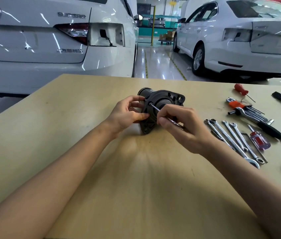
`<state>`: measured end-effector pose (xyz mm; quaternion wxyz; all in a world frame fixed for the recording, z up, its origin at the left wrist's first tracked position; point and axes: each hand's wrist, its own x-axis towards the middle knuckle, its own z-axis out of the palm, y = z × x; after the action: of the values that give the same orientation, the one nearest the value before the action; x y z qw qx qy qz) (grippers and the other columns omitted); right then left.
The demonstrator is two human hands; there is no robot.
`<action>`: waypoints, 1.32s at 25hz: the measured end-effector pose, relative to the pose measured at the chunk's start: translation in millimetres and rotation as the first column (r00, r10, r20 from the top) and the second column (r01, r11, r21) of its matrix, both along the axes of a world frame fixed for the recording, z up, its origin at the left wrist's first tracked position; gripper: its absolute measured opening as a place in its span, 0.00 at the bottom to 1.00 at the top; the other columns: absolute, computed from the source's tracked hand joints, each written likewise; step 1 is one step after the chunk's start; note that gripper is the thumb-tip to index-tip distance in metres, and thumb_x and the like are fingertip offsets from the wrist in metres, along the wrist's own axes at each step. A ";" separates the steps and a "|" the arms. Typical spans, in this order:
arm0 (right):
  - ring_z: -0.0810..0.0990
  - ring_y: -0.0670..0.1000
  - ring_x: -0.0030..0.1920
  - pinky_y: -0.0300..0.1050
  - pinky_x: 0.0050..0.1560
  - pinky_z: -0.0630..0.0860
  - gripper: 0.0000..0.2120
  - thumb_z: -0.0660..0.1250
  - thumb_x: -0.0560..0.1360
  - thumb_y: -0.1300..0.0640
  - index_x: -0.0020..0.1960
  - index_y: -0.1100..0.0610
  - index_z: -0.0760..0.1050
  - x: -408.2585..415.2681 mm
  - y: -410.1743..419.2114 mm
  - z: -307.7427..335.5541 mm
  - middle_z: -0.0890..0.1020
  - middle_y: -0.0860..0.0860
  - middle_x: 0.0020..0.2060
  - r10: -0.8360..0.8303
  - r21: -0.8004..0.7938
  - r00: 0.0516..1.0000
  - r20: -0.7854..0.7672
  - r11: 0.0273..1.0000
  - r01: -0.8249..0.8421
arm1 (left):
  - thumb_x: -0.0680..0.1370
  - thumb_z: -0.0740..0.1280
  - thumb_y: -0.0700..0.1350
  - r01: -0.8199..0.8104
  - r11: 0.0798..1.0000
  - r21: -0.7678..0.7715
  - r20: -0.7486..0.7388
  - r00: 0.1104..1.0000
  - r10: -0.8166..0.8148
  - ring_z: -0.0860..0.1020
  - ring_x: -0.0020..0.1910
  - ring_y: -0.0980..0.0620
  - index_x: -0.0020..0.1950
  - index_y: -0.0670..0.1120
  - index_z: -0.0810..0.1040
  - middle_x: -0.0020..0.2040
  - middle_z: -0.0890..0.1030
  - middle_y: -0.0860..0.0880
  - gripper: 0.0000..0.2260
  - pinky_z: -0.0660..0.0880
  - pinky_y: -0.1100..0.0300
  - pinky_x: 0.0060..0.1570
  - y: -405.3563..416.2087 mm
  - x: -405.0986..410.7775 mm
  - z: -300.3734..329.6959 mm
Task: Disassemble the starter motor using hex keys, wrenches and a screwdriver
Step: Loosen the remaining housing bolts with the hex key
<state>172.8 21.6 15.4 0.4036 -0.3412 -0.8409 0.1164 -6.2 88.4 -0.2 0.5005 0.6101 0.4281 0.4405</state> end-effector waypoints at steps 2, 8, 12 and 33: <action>0.69 0.43 0.31 0.33 0.34 0.63 0.11 0.63 0.78 0.56 0.40 0.59 0.76 -1.9 2.5 -2.9 0.71 0.41 0.29 -0.007 -0.068 0.995 -0.102 0.998 0.000 | 0.72 0.71 0.30 -0.027 1.000 0.000 -0.004 1.000 0.027 0.78 0.44 0.51 0.64 0.43 0.74 0.58 0.77 0.41 0.22 0.80 0.53 0.51 1.4 0.7 -2.8; 0.72 0.41 0.31 0.30 0.34 0.65 0.05 0.72 0.72 0.53 0.43 0.54 0.84 -9.7 -3.5 -0.1 0.77 0.42 0.29 -0.007 -0.224 0.941 -0.338 0.972 -0.073 | 0.72 0.72 0.34 -0.050 0.998 0.050 -0.011 0.999 0.050 0.79 0.50 0.49 0.62 0.48 0.75 0.57 0.79 0.43 0.21 0.80 0.58 0.50 -1.8 -0.6 -10.3; 0.70 0.41 0.29 0.29 0.33 0.63 0.15 0.76 0.63 0.45 0.33 0.58 0.82 -15.0 -10.5 6.1 0.73 0.42 0.26 -0.049 -0.281 0.947 -0.317 0.959 -0.044 | 0.72 0.73 0.36 -0.068 0.996 0.054 -0.025 0.997 0.070 0.79 0.50 0.47 0.64 0.47 0.75 0.57 0.79 0.43 0.22 0.78 0.52 0.54 -7.2 0.5 -11.8; 0.68 0.43 0.31 0.35 0.33 0.63 0.28 0.44 0.77 0.35 0.33 0.55 0.66 -17.8 -14.9 5.1 0.69 0.47 0.29 -0.200 -0.141 0.968 -0.148 0.974 0.180 | 0.76 0.70 0.38 -0.018 1.000 0.020 -0.006 1.000 0.018 0.78 0.42 0.59 0.64 0.53 0.73 0.55 0.79 0.48 0.20 0.78 0.63 0.51 -9.9 2.5 -12.5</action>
<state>155.0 6.8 20.4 0.4573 -0.4346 -0.7597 0.1574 -3.6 78.6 -12.7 0.4891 0.6124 0.4309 0.4473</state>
